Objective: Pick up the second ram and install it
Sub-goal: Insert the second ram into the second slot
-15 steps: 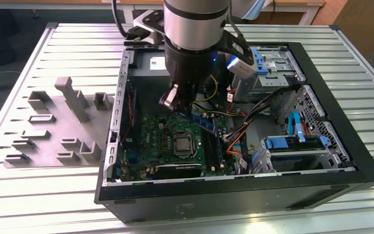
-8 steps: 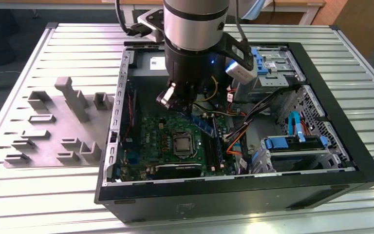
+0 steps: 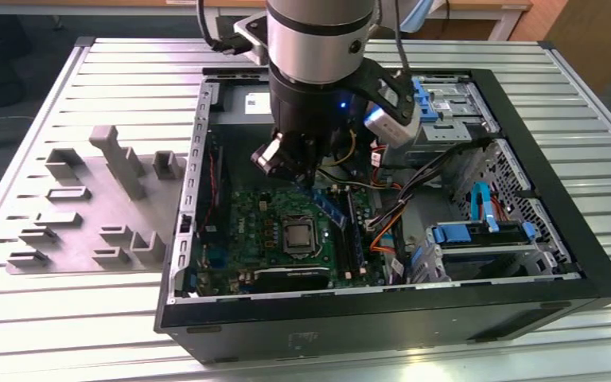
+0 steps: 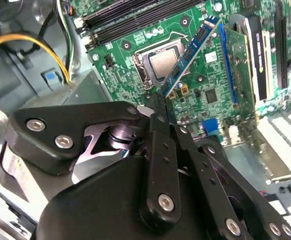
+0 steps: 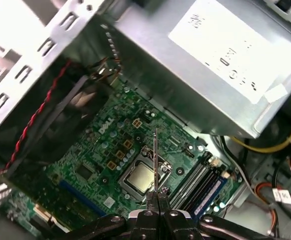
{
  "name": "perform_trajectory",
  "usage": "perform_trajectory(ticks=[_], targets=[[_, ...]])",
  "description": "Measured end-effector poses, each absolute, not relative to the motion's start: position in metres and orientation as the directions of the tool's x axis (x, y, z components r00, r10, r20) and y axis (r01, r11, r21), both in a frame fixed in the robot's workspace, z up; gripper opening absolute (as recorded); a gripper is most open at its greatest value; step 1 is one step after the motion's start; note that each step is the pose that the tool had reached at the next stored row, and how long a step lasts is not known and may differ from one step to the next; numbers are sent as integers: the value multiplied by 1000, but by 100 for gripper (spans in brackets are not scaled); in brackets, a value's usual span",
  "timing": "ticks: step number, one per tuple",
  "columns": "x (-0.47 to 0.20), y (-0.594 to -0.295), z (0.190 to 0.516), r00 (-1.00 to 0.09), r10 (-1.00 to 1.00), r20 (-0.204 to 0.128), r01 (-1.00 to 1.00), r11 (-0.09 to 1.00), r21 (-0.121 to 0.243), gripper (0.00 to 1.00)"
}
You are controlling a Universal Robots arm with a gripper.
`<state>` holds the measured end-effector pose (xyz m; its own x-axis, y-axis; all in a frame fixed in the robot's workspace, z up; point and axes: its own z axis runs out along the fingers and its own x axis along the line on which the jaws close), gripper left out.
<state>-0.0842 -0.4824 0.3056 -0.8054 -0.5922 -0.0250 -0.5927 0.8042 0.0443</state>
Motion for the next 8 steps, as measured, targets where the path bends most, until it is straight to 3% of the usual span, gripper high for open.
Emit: perform_trajectory(ticks=[8], targets=[[-84, -482, 305, -883, -469, -25, -470, 881, 44, 12]])
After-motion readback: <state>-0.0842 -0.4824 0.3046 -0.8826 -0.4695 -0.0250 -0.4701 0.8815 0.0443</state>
